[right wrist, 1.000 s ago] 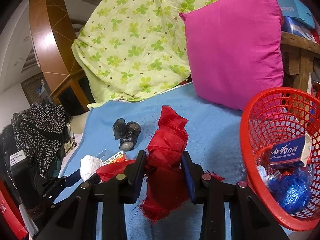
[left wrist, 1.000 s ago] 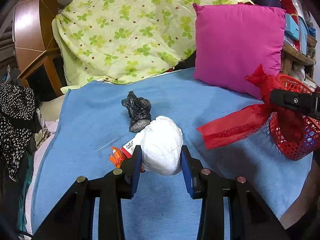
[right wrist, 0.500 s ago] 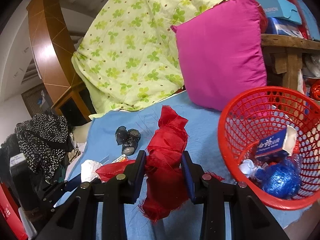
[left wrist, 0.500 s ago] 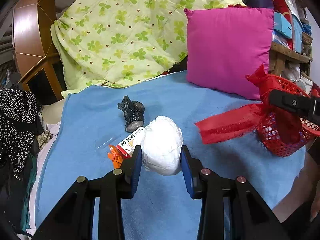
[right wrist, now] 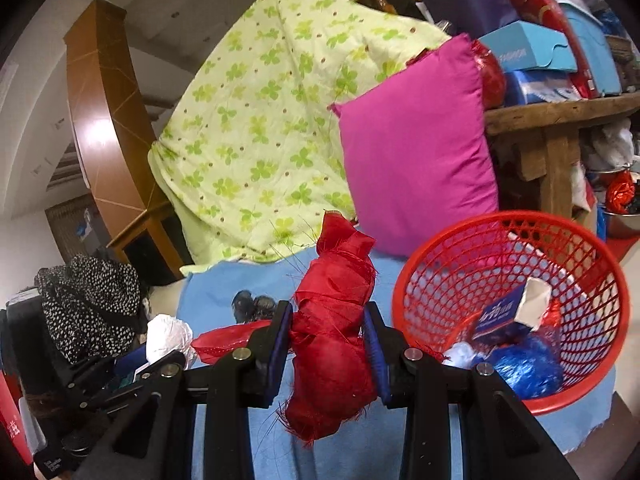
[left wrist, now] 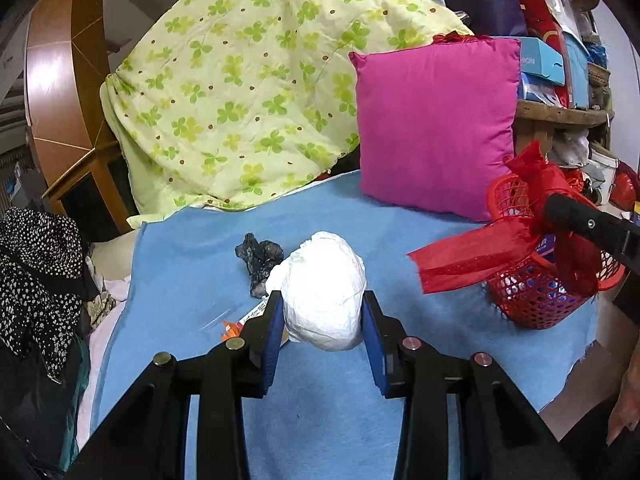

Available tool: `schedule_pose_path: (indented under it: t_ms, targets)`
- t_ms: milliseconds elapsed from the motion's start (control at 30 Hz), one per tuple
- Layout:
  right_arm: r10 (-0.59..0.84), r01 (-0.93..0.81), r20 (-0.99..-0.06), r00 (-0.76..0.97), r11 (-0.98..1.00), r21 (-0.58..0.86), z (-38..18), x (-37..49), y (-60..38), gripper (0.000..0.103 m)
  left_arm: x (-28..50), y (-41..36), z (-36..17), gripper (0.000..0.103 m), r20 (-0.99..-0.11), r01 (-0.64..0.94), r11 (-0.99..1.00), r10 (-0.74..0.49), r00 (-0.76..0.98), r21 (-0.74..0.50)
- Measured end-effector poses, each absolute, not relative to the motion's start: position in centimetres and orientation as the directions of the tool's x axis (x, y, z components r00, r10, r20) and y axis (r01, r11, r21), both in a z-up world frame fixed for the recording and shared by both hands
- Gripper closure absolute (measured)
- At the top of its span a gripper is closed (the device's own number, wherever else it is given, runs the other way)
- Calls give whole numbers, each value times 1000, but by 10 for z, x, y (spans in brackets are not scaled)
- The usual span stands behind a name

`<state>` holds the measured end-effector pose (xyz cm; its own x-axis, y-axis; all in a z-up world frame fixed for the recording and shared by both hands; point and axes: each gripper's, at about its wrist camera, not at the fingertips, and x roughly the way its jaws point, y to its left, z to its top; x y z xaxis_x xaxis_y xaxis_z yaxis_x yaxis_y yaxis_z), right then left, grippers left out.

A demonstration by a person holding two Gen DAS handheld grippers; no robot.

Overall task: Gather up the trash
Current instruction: 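Carry the red mesh bag and white tissue wad over the red basket with both tools, then open the right tool to drop the red mesh bag while the left tool drops the tissue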

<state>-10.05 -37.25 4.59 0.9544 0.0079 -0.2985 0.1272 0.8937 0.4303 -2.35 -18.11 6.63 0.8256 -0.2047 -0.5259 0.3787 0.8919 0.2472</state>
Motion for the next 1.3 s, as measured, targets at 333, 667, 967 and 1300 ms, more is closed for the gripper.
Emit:
schedule_pose_path:
  t_ms: [333,667,967,1300]
  targets:
    - [-38,169,-277,960,868,467,44,-116,-407,65,-25,-218,71,63,-526,423,867,-238,816,263]
    - [-84,211,-268,960,845,491,41,-126,-430,65,-22,-251,74,63,-530,475,833,-277,801,283]
    - [-121,244,-258,958,817,522,40,-131,-448,65,-24,-274,80,63,-519,501,810,-299,801,306]
    - [-157,279,-255,954,773,570,34,-143,-472,64,-31,-302,88,63,-501,533,781,-336,797,325]
